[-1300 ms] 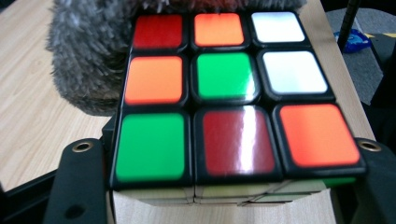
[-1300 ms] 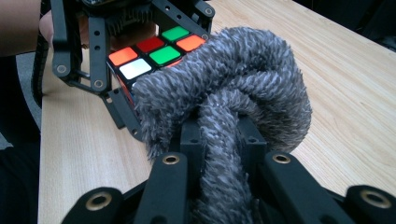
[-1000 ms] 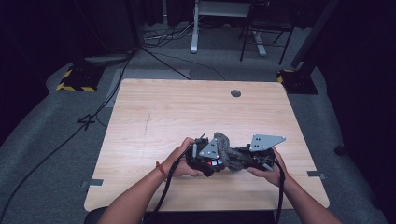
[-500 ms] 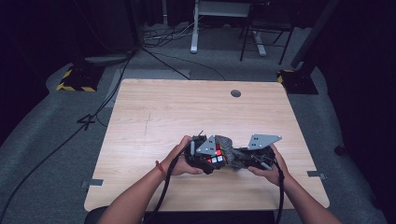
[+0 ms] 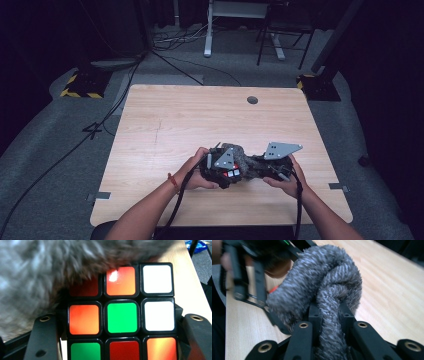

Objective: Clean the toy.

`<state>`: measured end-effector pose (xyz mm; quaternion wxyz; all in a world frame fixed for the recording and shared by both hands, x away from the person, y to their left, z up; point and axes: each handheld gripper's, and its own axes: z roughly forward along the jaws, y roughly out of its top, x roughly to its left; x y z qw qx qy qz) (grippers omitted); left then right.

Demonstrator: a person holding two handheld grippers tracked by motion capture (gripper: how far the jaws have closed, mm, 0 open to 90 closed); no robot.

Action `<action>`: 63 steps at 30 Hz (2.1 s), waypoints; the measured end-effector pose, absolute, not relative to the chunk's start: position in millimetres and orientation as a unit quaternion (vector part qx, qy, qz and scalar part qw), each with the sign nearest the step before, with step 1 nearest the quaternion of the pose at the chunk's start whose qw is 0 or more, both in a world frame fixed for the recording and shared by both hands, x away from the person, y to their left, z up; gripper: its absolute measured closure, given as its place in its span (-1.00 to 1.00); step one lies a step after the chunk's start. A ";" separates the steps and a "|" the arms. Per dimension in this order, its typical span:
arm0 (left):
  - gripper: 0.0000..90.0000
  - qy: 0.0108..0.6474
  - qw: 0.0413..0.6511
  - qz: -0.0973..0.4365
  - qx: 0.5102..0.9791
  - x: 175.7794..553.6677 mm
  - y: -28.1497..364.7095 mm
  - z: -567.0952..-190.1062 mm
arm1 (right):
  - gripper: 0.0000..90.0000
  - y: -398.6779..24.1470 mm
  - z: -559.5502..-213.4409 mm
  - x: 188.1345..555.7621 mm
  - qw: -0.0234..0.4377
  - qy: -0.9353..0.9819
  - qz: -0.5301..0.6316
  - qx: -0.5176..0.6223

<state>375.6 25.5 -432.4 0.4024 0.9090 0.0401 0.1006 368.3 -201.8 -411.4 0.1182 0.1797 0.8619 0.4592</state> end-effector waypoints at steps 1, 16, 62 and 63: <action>-0.25 0.041 0.408 0.098 0.907 376.0 27.1 -431.2 | 0.73 -203.0 -415.2 370.8 0.119 0.866 0.448 0.187; -0.25 0.042 0.411 0.105 0.905 375.0 29.3 -425.1 | 0.73 -201.2 -408.5 354.4 0.154 0.864 0.452 0.160; -0.25 0.037 0.485 0.084 0.870 367.8 42.7 -406.3 | 0.74 -214.4 -423.5 369.2 0.118 0.875 0.434 0.178; -0.25 0.038 0.491 0.085 0.866 367.6 43.7 -405.6 | 0.74 -212.5 -424.2 369.4 0.115 0.876 0.433 0.176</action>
